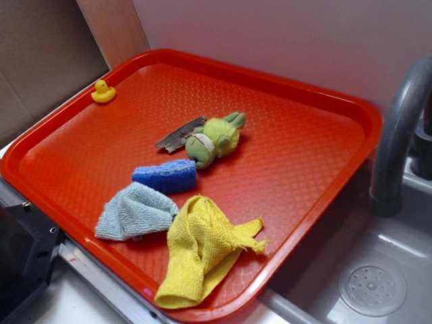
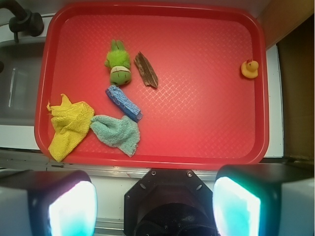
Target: Grab the wood chip.
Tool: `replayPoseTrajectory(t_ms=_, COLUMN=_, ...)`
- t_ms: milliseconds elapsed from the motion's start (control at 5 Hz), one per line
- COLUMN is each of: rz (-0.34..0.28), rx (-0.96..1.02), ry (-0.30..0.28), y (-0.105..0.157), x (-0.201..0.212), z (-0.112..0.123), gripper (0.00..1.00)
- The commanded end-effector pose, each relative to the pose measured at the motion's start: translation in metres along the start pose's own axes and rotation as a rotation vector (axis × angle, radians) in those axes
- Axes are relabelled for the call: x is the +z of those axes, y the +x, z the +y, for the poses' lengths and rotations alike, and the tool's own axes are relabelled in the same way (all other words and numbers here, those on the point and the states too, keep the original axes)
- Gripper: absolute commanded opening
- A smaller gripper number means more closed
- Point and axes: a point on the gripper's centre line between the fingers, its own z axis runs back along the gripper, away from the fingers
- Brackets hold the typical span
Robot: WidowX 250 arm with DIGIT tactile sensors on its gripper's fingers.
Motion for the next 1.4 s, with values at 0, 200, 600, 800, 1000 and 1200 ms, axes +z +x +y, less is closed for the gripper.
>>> replayPoseTrajectory(t_ms=0, rz=0.000, rx=0.000, ry=0.000, y=0.000, x=0.000, z=0.000, gripper=1.00)
replayPoseTrajectory(t_ms=200, rz=0.015, rx=-0.133, ry=0.038, y=0.013, x=-0.037, z=-0.001, gripper=1.00)
replayPoseTrajectory(t_ms=600, rz=-0.052, rx=-0.111, ry=-0.003, y=0.017, x=-0.043, z=0.009, gripper=1.00)
replayPoseTrajectory(t_ms=800, rz=-0.052, rx=-0.111, ry=-0.003, y=0.017, x=-0.043, z=0.009, gripper=1.00)
replayPoseTrajectory(t_ms=1000, rz=-0.052, rx=-0.111, ry=-0.003, y=0.017, x=-0.043, z=0.009, gripper=1.00)
replayPoseTrajectory(t_ms=1200, rz=0.014, rx=-0.024, ry=0.074, y=0.063, x=-0.086, z=0.017, gripper=1.00)
